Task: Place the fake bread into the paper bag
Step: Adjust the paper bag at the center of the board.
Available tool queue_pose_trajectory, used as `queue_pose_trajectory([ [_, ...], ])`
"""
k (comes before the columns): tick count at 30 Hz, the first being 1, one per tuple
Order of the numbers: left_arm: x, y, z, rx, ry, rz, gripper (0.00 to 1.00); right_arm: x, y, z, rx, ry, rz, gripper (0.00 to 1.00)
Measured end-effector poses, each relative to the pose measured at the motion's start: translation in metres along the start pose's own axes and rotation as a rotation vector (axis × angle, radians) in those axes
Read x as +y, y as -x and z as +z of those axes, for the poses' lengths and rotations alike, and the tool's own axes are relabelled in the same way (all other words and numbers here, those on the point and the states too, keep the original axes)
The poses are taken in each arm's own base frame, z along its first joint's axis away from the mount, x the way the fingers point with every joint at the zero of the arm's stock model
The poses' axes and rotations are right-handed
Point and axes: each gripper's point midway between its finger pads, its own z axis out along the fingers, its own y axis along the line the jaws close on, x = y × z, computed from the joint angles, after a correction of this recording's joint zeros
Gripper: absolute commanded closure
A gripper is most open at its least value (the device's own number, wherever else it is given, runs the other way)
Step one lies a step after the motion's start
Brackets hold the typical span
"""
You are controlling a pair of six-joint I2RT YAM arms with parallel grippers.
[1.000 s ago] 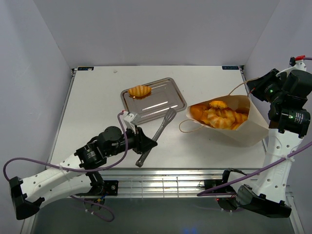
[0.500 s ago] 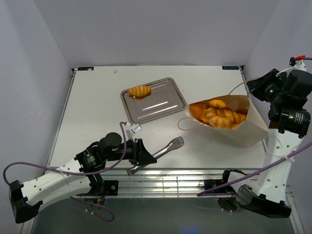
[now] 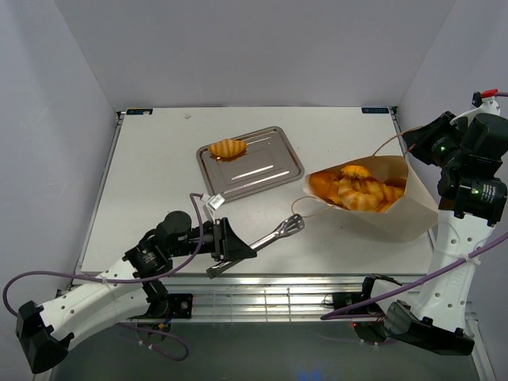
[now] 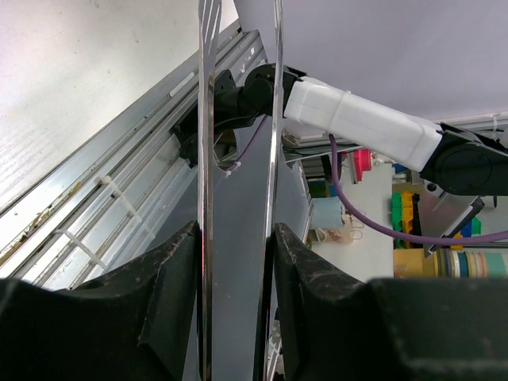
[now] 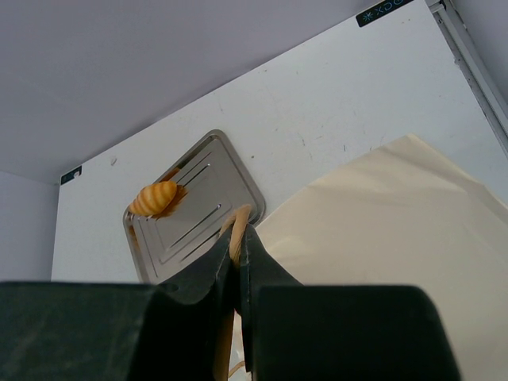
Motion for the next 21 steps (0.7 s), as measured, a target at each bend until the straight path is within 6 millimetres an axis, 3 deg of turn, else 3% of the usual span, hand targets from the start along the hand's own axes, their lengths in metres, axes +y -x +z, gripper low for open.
queue_pose_trajectory([
  [14,0.004,0.029,0.004,-0.022,-0.075,-0.094,0.48,0.001,0.001,-0.001,-0.003,0.001,-0.002,0.92],
  [21,0.014,0.031,0.018,0.025,-0.08,-0.118,0.59,0.0,0.001,-0.001,-0.003,0.001,-0.002,0.92],
])
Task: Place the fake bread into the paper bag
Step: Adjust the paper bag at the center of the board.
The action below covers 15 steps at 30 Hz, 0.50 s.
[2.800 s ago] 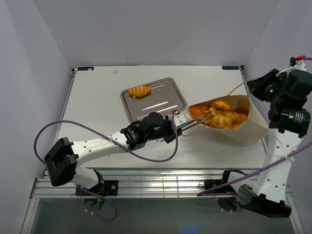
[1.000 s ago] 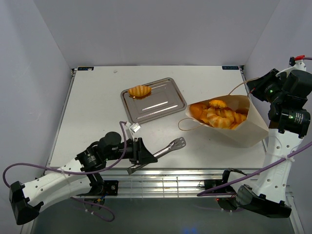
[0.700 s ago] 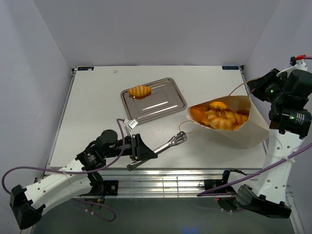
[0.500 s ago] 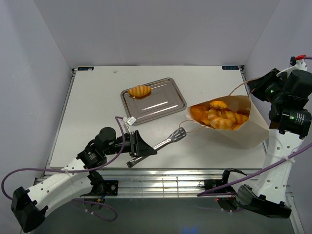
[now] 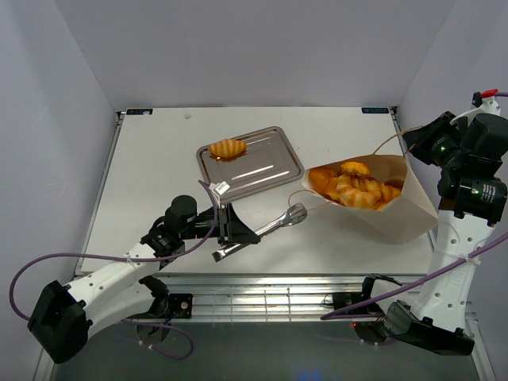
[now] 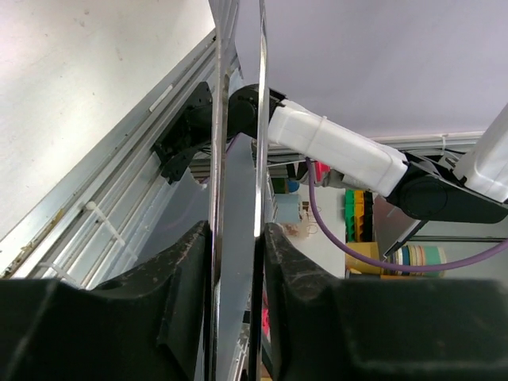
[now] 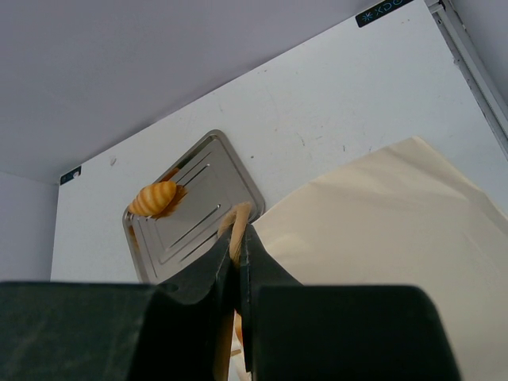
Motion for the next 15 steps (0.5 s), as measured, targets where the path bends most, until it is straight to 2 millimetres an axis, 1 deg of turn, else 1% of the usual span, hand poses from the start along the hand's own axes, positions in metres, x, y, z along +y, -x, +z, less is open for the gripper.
queue_pose_trajectory([
  [3,0.006,0.006,0.004,-0.001,0.005,-0.013,0.71,0.0,0.0,0.0,-0.001,-0.001,-0.002,0.92],
  [4,0.007,0.009,0.005,-0.005,0.006,-0.015,0.77,0.0,0.0,0.0,-0.001,-0.001,-0.002,0.92],
  [5,0.007,0.012,0.006,-0.011,0.006,-0.014,0.8,0.0,0.0,0.0,-0.001,-0.002,-0.002,0.92],
  [7,0.004,0.02,0.007,-0.026,0.001,-0.005,0.88,-0.001,0.0,0.0,-0.001,-0.003,-0.003,0.92],
  [8,0.001,0.025,0.007,-0.035,-0.003,0.003,0.96,-0.001,0.0,0.0,-0.001,-0.004,-0.003,0.92],
  [9,-0.003,0.031,0.007,-0.046,-0.009,0.014,0.99,-0.001,0.0,0.0,-0.001,-0.004,-0.005,0.92],
  [13,-0.027,0.059,0.008,-0.088,-0.03,0.083,1.0,-0.001,-0.001,-0.001,-0.003,-0.003,-0.007,0.92],
  [15,-0.045,0.075,0.011,-0.099,-0.042,0.129,1.0,-0.001,-0.002,-0.003,-0.006,-0.001,-0.008,0.92],
])
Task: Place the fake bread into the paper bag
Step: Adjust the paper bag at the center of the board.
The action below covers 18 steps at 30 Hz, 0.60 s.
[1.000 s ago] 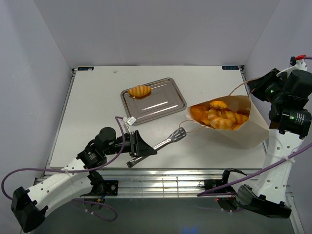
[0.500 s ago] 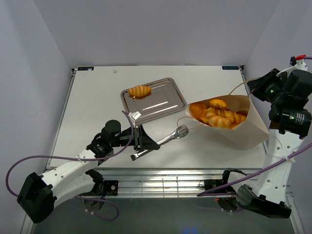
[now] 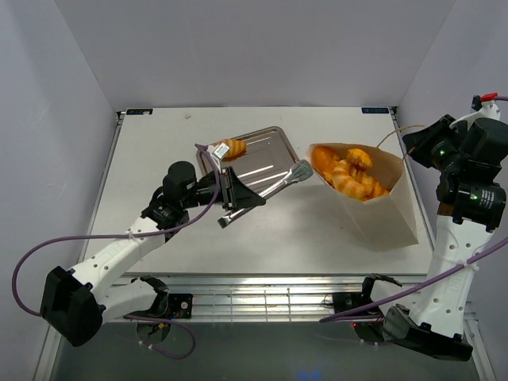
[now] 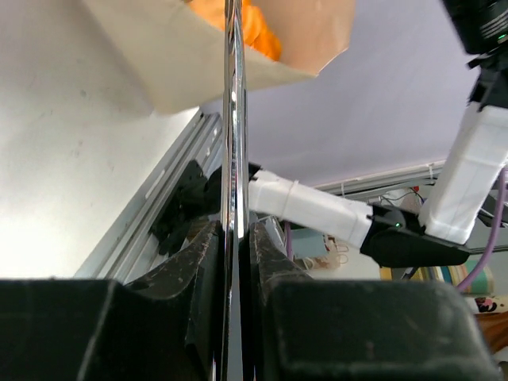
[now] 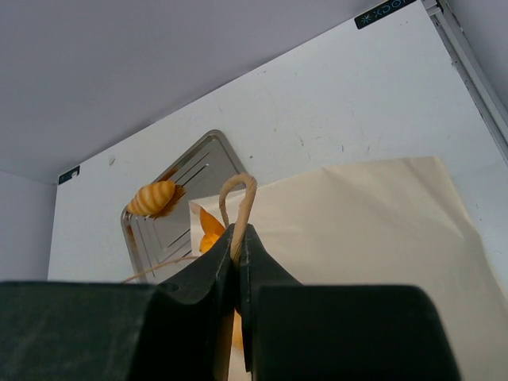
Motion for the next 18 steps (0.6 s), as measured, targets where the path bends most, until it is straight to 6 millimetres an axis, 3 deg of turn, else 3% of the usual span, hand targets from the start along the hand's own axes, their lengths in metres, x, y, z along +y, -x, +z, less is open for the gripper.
queue_pose_trajectory([
  [8,-0.048,0.052,0.029,0.028,-0.08,0.161,1.0,-0.003,-0.008,0.003,-0.02,0.016,-0.005,0.92],
  [14,-0.05,0.073,0.06,0.097,-0.129,0.18,1.0,-0.008,-0.013,0.022,0.008,0.029,0.012,0.92],
  [18,-0.05,0.07,0.068,0.14,-0.151,0.178,1.0,-0.011,-0.013,0.028,0.0,0.031,0.01,0.92],
])
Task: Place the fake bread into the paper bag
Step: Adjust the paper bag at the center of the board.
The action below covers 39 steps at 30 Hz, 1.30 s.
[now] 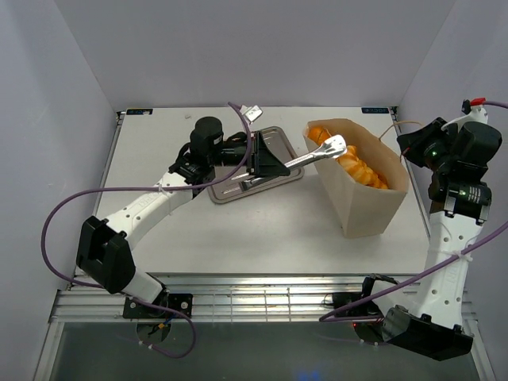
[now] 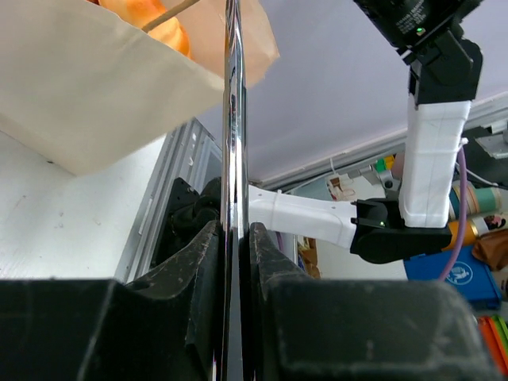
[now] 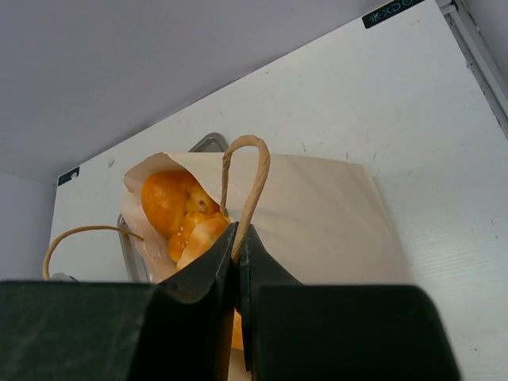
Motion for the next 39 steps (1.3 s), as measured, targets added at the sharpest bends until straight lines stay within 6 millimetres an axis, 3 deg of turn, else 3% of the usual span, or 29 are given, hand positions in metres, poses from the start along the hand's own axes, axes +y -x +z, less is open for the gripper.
queue_pose_trajectory([
  [5,-0.015,-0.019,0.01,0.063,-0.057,0.016,1.0,-0.019,-0.031,-0.001,0.017,-0.033,0.001,0.88],
  [9,-0.031,-0.041,0.031,0.137,-0.126,0.023,1.0,-0.033,-0.046,0.002,0.041,-0.073,0.005,0.86],
  [16,-0.05,-0.023,0.075,0.192,-0.21,0.039,1.0,-0.04,-0.04,0.001,0.02,-0.115,-0.024,0.84],
  [19,-0.047,-0.025,0.074,0.193,-0.21,0.034,1.0,-0.04,-0.038,-0.001,0.014,-0.119,-0.037,0.82],
  [24,-0.013,-0.045,0.046,0.169,-0.13,-0.027,1.0,-0.04,-0.039,-0.001,0.02,-0.12,-0.042,0.82],
  [28,0.007,-0.02,0.018,0.086,-0.059,-0.045,1.0,-0.035,-0.034,0.003,0.033,-0.1,-0.036,0.82],
  [31,0.0,0.012,0.008,0.03,-0.048,-0.012,1.0,-0.028,-0.025,0.003,0.028,-0.083,-0.036,0.82],
  [36,-0.03,0.05,0.016,0.01,-0.094,0.062,1.0,-0.013,-0.004,-0.005,-0.016,-0.058,-0.053,0.82],
  [39,-0.024,0.058,0.021,0.005,-0.09,0.062,1.0,-0.011,-0.002,-0.009,-0.029,-0.053,-0.062,0.83],
])
